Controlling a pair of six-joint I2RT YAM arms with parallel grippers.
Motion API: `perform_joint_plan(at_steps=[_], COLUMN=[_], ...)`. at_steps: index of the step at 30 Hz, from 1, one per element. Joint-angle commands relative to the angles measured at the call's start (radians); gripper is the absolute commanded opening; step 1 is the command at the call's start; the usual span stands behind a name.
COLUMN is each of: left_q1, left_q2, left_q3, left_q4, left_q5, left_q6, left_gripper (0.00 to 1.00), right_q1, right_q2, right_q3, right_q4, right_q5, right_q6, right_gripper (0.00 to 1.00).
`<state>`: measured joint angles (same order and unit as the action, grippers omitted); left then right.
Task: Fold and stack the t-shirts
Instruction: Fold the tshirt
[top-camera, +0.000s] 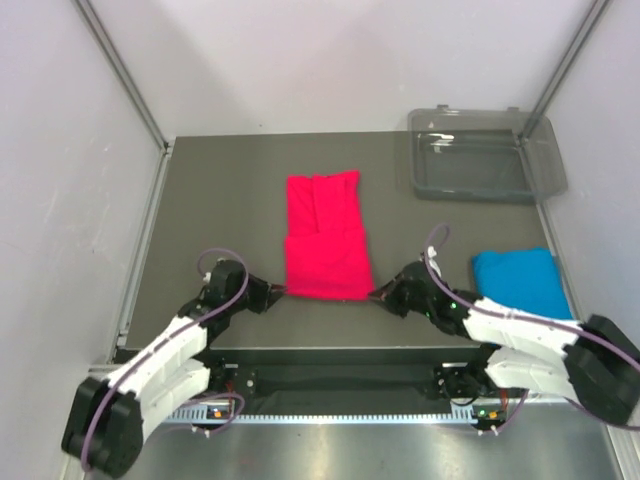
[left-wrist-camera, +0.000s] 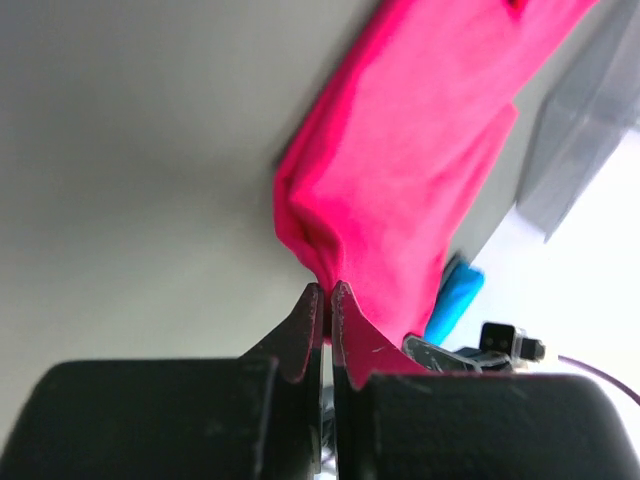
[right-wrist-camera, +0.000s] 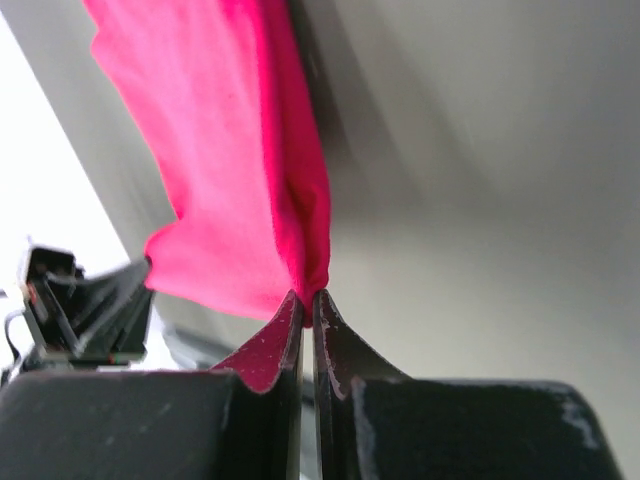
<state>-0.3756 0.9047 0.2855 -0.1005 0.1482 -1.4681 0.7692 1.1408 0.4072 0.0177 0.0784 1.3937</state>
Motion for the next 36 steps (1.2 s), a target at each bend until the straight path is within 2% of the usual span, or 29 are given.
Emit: perform_joint_plan(at_steps=[1, 4, 11, 17, 21, 24, 27, 28, 29, 31, 32, 36], left_q1=[-0.025, -0.051, -0.077, -0.077, -0.078, -0.078, -0.078, -0.078, -0.078, -0.074, -0.066, 0.030], left_q2=[-0.165, -0.306, -0.536, -0.530, -0.474, -0.367, -0.253, -0.166, -0.076, 0.005, 0.040, 0.251], left_q3=[-0.026, -0.055, -0.068, 0.036, 0.116, 0.202, 0.329, 0.368, 0.432, 0.501, 0.527, 0.661], left_q4=[-0.255, -0.367, -0.536, -0.623, -0.614, -0.562, -0.513, -0.493, -0.481, -0.458, -0.426, -0.337], left_q5=[-0.036, -0.030, -0.006, -0.001, 0.005, 0.013, -0.019, -0.031, -0.064, -0.096, -0.102, -0.058], left_q6=[0.028, -0.008, -0.034, 0.052, 0.089, 0.104, 0.170, 0.190, 0.231, 0.264, 0.293, 0.347], left_gripper=[0.00, 0.00, 0.00, 0.00, 0.00, 0.00, 0.00, 0.00, 0.00, 0.00, 0.00, 0.00], right_q1=[0.090, 0.180, 0.436, 0.530, 0.536, 0.503, 0.340, 0.232, 0.178, 0.049, 0.013, -0.102], right_q2=[-0.139, -0.261, -0.316, -0.302, -0.299, -0.334, -0.372, -0.363, -0.352, -0.291, -0.264, -0.110], right_q3=[-0.071, -0.103, -0.087, -0.027, 0.034, 0.091, 0.148, 0.165, 0.207, 0.286, 0.315, 0.458], right_q4=[-0.160, -0.240, -0.360, -0.410, -0.449, -0.492, -0.493, -0.486, -0.481, -0.478, -0.475, -0.455], right_q5=[0.121, 0.181, 0.317, 0.357, 0.382, 0.412, 0.324, 0.286, 0.212, 0.146, 0.082, -0.037], right_q6=[0.103, 0.174, 0.336, 0.364, 0.288, 0.194, 0.007, -0.052, -0.167, -0.270, -0.354, -0.501], right_gripper=[0.00, 0.00, 0.00, 0.00, 0.00, 0.00, 0.00, 0.00, 0.00, 0.00, 0.00, 0.00])
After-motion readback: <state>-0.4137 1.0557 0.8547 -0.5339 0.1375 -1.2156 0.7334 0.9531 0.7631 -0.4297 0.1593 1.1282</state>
